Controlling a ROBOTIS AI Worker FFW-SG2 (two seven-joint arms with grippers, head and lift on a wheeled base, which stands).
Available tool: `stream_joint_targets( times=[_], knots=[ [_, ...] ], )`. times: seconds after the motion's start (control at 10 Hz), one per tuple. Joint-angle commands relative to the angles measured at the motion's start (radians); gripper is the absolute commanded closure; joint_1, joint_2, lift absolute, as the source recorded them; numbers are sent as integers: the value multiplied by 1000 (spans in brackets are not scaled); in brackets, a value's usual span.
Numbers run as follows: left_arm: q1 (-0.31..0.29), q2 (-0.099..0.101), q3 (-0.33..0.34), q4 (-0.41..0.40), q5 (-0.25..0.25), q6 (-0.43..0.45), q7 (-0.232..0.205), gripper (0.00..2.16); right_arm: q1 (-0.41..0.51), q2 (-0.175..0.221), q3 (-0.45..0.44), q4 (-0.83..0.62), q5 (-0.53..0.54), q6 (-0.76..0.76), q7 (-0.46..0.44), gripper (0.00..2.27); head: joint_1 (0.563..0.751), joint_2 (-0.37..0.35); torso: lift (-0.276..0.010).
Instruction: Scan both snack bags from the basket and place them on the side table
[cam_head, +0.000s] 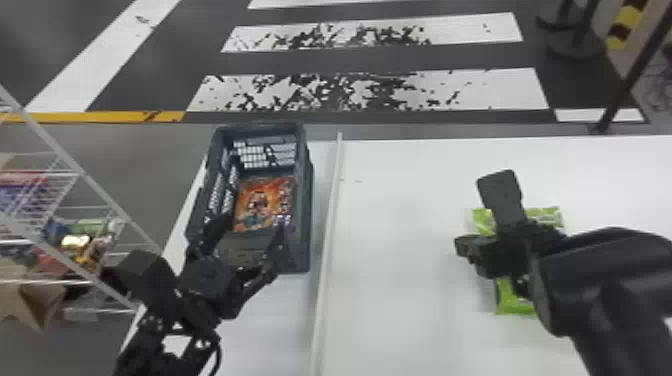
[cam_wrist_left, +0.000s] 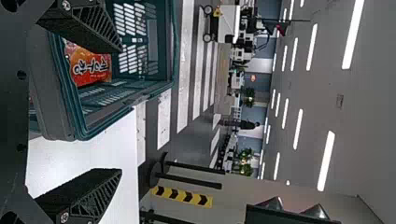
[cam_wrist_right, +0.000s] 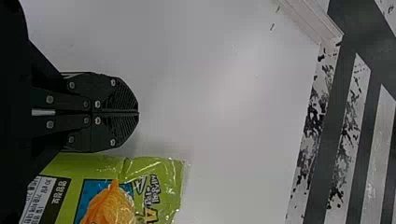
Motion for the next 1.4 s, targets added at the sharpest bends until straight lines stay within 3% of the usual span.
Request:
stream_joint_targets(
  times=[0.0,0.6,1.3],
  knots=[
    [-5,0,-5,3,0,3,0,87,36,-4,-5,-55,-2,25,4,2260,695,167,-75],
    [-5,5,-7,3,0,3,0,87,49,-32,-44,-43,12,19,6,2260,695,139,-75],
    [3,9,-7,-10,-1,3,0,87,-5,-33,-70,17,12,0,3,2260,695,93,-75]
  ],
)
